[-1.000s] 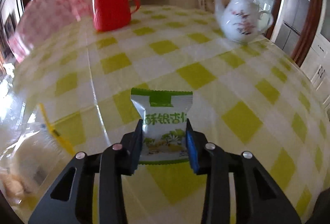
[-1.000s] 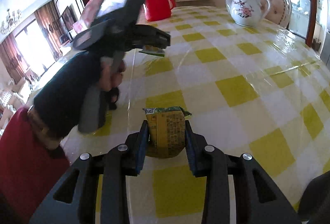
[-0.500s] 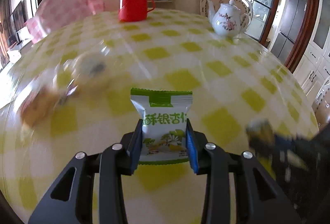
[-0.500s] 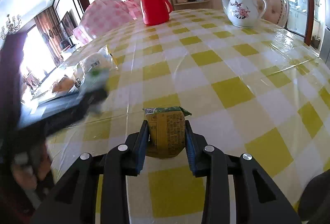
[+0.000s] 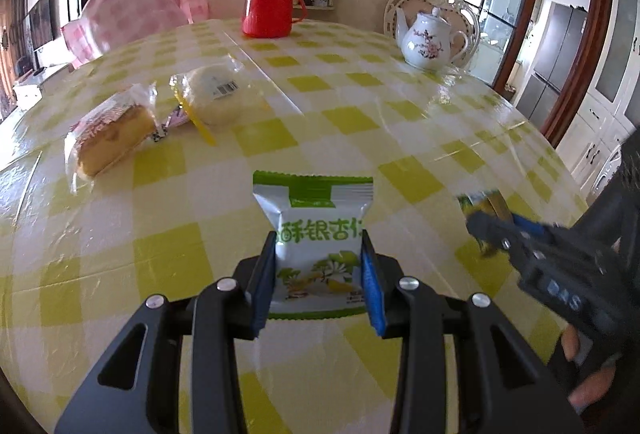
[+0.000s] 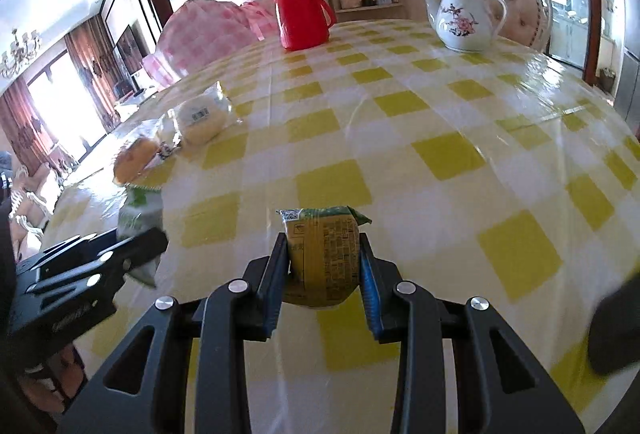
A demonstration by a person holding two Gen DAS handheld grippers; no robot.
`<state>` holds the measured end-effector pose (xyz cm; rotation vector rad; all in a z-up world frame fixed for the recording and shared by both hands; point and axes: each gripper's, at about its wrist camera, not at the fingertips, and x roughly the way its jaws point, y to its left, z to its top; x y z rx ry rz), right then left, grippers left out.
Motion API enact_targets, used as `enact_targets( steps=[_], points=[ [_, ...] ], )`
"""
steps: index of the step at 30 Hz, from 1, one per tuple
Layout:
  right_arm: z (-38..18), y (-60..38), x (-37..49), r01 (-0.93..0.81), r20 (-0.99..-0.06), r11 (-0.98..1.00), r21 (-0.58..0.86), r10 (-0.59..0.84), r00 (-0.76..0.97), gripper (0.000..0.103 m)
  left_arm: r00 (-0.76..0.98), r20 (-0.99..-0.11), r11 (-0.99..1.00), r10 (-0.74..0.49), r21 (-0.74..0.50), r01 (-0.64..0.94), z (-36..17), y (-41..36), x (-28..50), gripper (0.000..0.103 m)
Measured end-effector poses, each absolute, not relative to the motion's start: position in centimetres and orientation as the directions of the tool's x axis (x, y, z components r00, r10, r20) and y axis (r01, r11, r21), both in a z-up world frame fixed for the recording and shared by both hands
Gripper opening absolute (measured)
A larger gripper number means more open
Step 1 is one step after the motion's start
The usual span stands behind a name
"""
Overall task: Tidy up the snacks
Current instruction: 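Lift both packets and carry them toward the white box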
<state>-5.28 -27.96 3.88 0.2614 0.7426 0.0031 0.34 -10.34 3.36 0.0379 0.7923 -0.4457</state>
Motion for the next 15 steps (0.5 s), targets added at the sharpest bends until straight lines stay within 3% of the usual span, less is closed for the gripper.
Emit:
enact_targets(
  steps=[15],
  points=[
    [5.4,-22.4,-11.7,-0.001,-0.619,0.971,0.239,0.153,0.770,0.034,0.728,-0.587,0.930,-0.353,-0.137,0.340,5.8,-6.3,-6.5,0.039]
  ],
)
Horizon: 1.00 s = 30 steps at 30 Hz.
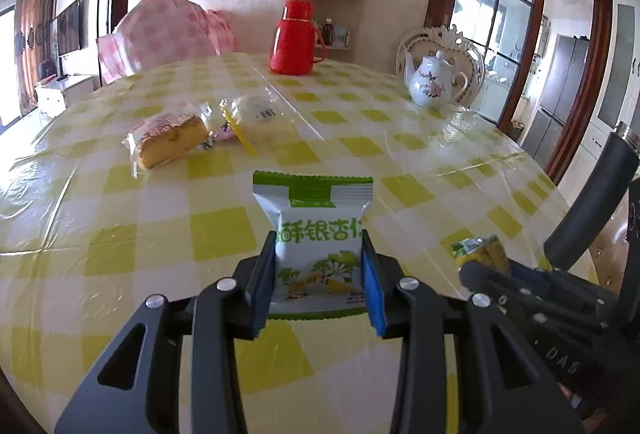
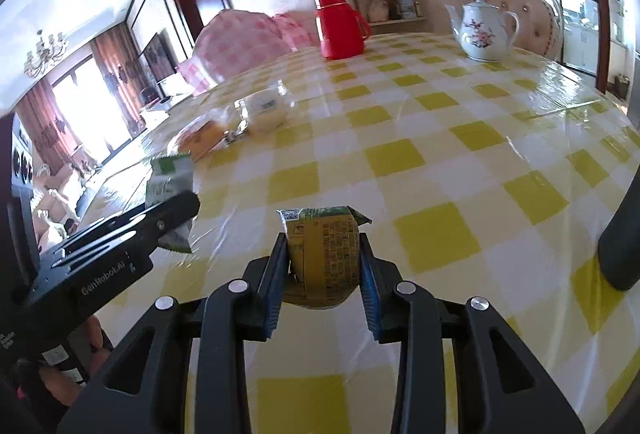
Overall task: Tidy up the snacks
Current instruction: 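Lift both packets and carry them toward the white box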
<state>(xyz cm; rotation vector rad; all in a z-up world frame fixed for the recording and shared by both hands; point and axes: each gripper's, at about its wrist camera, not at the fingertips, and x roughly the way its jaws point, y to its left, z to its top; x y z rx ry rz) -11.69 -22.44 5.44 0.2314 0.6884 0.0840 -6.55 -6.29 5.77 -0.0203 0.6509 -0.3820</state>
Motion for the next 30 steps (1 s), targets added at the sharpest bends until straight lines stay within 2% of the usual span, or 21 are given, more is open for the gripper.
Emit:
enact_targets(
  steps=[22,30],
  points=[
    [9.1,-17.5,-17.1,-0.095,-0.556,0.980,0.177,0.179,0.812,0.034,0.777,-0.544,0.943,-0.317,-0.091,0.321,7.4,-1.2,-13.0,0.039],
    [9.4,-13.5,-18.4,-0.191,-0.553,0.971,0.145,0.239,0.798,0.034,0.816,-0.513,0.964,-0.265,-0.107,0.245,8.1,5.1,-16.2,0.039]
  ],
)
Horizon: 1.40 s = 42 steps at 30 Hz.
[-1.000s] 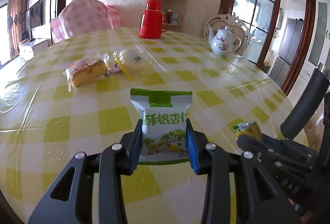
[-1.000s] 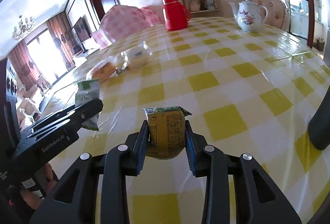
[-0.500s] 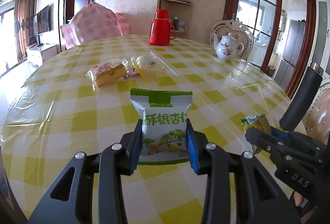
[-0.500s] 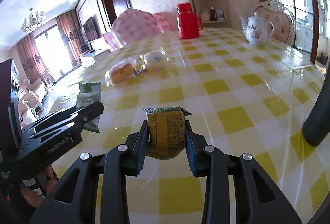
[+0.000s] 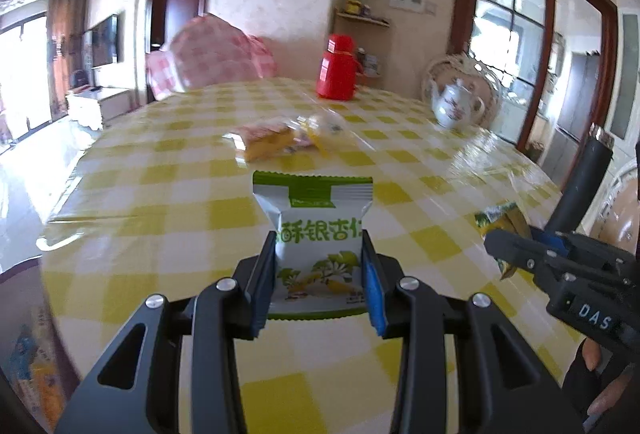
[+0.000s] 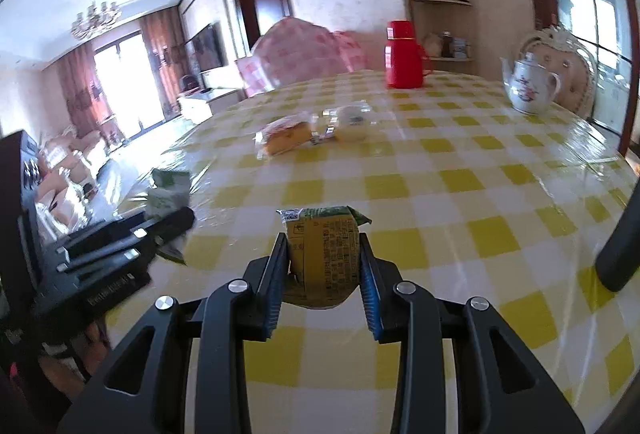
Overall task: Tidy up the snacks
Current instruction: 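Lift both packets and carry them toward the white box, then open both tools over the white box to drop the packets, then move both open tools back over the bread loaf and round bun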
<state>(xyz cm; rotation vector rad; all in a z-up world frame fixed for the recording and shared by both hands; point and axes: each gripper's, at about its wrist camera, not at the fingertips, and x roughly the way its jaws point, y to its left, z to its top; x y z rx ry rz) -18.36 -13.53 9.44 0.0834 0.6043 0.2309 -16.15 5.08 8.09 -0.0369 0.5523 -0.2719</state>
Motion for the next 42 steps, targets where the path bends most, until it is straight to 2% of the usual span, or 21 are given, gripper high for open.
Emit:
enact_targets(
  steps=[9,20,23,31,32,33,34,35,36,37,42],
  points=[
    [9.4,-6.0,-19.4,-0.354,-0.570,0.931,0.086,0.338,0.749,0.034,0.867,-0.481,0.989,-0.131,-0.117,0.084,9.5,14.0,-19.4,0.039],
    [12.3,4.9,-21.7,-0.557,-0.521,0.829,-0.040,0.458,0.720,0.034,0.916,-0.393,0.988,0.077,-0.097,-0.124,13.5,23.6,-23.5,0.039],
    [12.4,9.2,-22.6,-0.639,-0.529,0.765,-0.076,0.512,0.676,0.034,0.906,-0.401,0.978,0.137,-0.093,-0.189,13.8,26.8,-24.2,0.039],
    [10.9,18.5,-23.8,-0.806,-0.603,0.591,-0.030,0.632,0.486,0.036,0.820,-0.479,0.930,0.314,-0.016,-0.366,13.2,33.9,-25.0,0.040],
    [10.6,19.4,-23.6,-0.818,-0.601,0.574,-0.027,0.645,0.472,0.037,0.805,-0.498,0.926,0.323,-0.011,-0.378,12.9,34.9,-25.1,0.045],
    [10.4,20.1,-23.5,-0.817,-0.597,0.575,-0.036,0.643,0.479,0.041,0.786,-0.520,0.919,0.336,-0.003,-0.395,12.5,35.6,-25.0,0.060],
    [10.2,20.8,-23.2,-0.795,-0.586,0.602,-0.073,0.620,0.522,0.055,0.767,-0.533,0.906,0.357,-0.001,-0.422,12.2,36.3,-25.1,0.071],
    [10.1,21.1,-23.0,-0.777,-0.572,0.622,-0.098,0.603,0.556,0.072,0.761,-0.531,0.897,0.371,-0.007,-0.442,12.1,36.9,-25.4,0.089],
    [10.0,21.1,-22.7,-0.758,-0.554,0.642,-0.113,0.593,0.585,0.079,0.758,-0.522,0.884,0.391,-0.018,-0.468,12.1,37.5,-25.8,0.095],
    [10.0,20.7,-22.4,-0.758,-0.547,0.645,-0.095,0.602,0.581,0.083,0.754,-0.518,0.875,0.403,-0.023,-0.483,12.0,37.9,-25.9,0.097],
    [10.5,17.3,-20.8,-0.730,-0.537,0.683,-0.015,0.610,0.582,0.083,0.753,-0.515,0.873,0.410,-0.018,-0.487,11.7,37.7,-25.8,0.100]
  ],
)
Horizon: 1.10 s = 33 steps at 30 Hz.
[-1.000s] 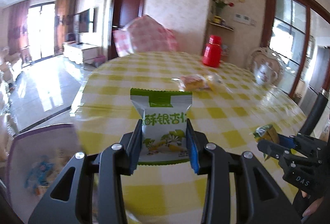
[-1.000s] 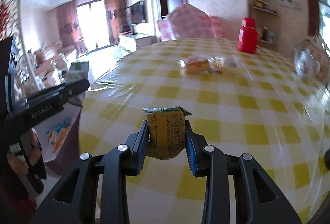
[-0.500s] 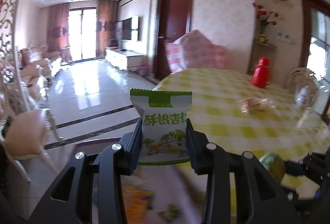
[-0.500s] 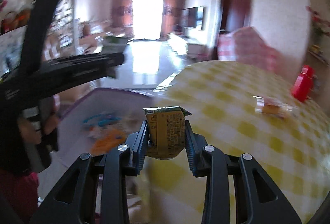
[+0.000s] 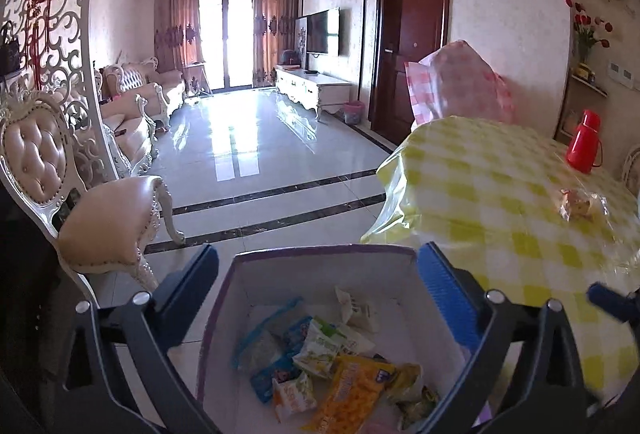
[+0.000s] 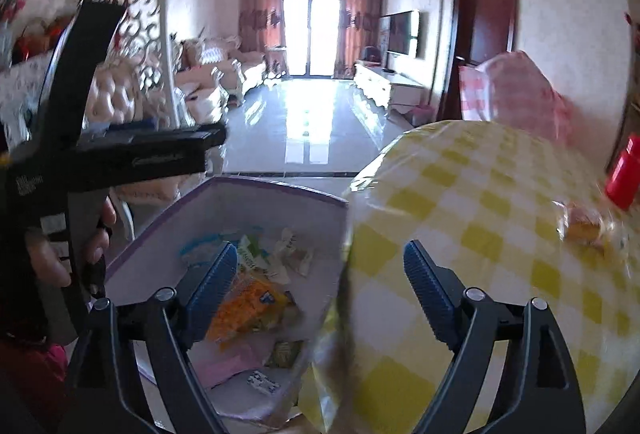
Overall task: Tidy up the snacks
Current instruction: 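Move both open tools back over the bread loaf and round bun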
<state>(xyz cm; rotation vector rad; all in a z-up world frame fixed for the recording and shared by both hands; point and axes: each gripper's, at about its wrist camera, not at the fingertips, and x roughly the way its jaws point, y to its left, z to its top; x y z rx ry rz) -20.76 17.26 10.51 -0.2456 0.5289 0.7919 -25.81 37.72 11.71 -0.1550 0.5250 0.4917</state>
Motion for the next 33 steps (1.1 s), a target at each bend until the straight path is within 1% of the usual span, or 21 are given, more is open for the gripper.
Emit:
enact_targets(
  steps=[3,6,10,12,13,15,19,22,23,25,27,28,29,31,33],
  points=[
    [11.3,13.9,-20.0,-0.689,-0.520,0.725,-0.018,0.582,0.625,0.083,0.769,-0.507,0.891,0.389,-0.005,-0.454,11.9,35.9,-25.3,0.101],
    [11.8,9.2,-19.0,-0.613,-0.508,0.788,-0.049,0.509,0.695,0.086,0.800,-0.491,0.914,0.345,-0.019,-0.406,12.0,33.6,-24.6,0.101],
    [10.8,1.8,-17.0,-0.492,-0.537,0.869,-0.052,0.391,0.748,0.087,0.840,-0.490,0.946,0.232,-0.086,-0.312,11.9,29.0,-22.8,0.101],
    [10.0,-1.4,-15.6,-0.424,-0.551,0.905,-0.040,0.334,0.765,0.087,0.850,-0.515,0.966,0.110,-0.148,-0.214,11.7,25.1,-21.0,0.101],
    [9.3,-4.1,-14.3,-0.356,-0.574,0.935,-0.008,0.287,0.767,0.087,0.847,-0.527,0.970,0.065,-0.166,-0.178,11.4,23.6,-20.1,0.101],
    [8.1,-8.1,-12.5,-0.243,-0.613,0.968,0.063,0.229,0.756,0.087,0.834,-0.548,0.973,-0.063,-0.218,-0.070,11.1,19.1,-17.0,0.101],
    [5.8,-15.2,-9.7,-0.054,-0.656,0.976,0.211,0.182,0.732,0.087,0.803,-0.580,0.965,-0.137,-0.262,-0.025,10.4,12.1,-9.4,0.101],
    [4.2,-18.5,-8.4,0.027,-0.674,0.963,0.270,0.168,0.719,0.087,0.814,-0.571,0.951,-0.107,-0.297,-0.083,9.9,9.8,-4.3,0.101],
    [3.9,-18.9,-8.0,0.038,-0.677,0.961,0.275,0.165,0.718,0.087,0.821,-0.566,0.938,-0.069,-0.317,-0.140,9.4,9.7,-2.0,0.101],
    [3.3,-20.1,-6.9,0.064,-0.683,0.953,0.295,0.164,0.711,0.087,0.824,-0.566,0.896,-0.010,-0.372,-0.244,8.6,10.0,0.8,0.101],
    [3.1,-21.0,-5.3,0.086,-0.689,0.933,0.349,0.194,0.698,0.087,0.818,-0.576,0.817,-0.017,-0.479,-0.320,7.7,10.6,3.9,0.101],
    [3.0,-21.6,-4.3,0.100,-0.688,0.917,0.385,0.214,0.693,0.087,0.825,-0.564,0.790,-0.019,-0.514,-0.333,7.5,10.8,4.7,0.101],
    [3.0,-21.9,-3.5,0.109,-0.686,0.907,0.407,0.224,0.693,0.087,0.846,-0.533,0.758,0.003,-0.551,-0.349,7.4,10.7,5.9,0.101],
    [3.2,-22.1,-0.8,0.133,-0.682,0.887,0.441,0.235,0.693,0.087,0.865,-0.499,0.746,0.051,-0.557,-0.366,7.3,11.1,6.9,0.101],
    [3.5,-21.9,1.9,0.148,-0.678,0.871,0.469,0.247,0.693,0.087,0.889,-0.436,0.745,0.136,-0.547,-0.382,6.4,11.4,7.5,0.101]
  ],
)
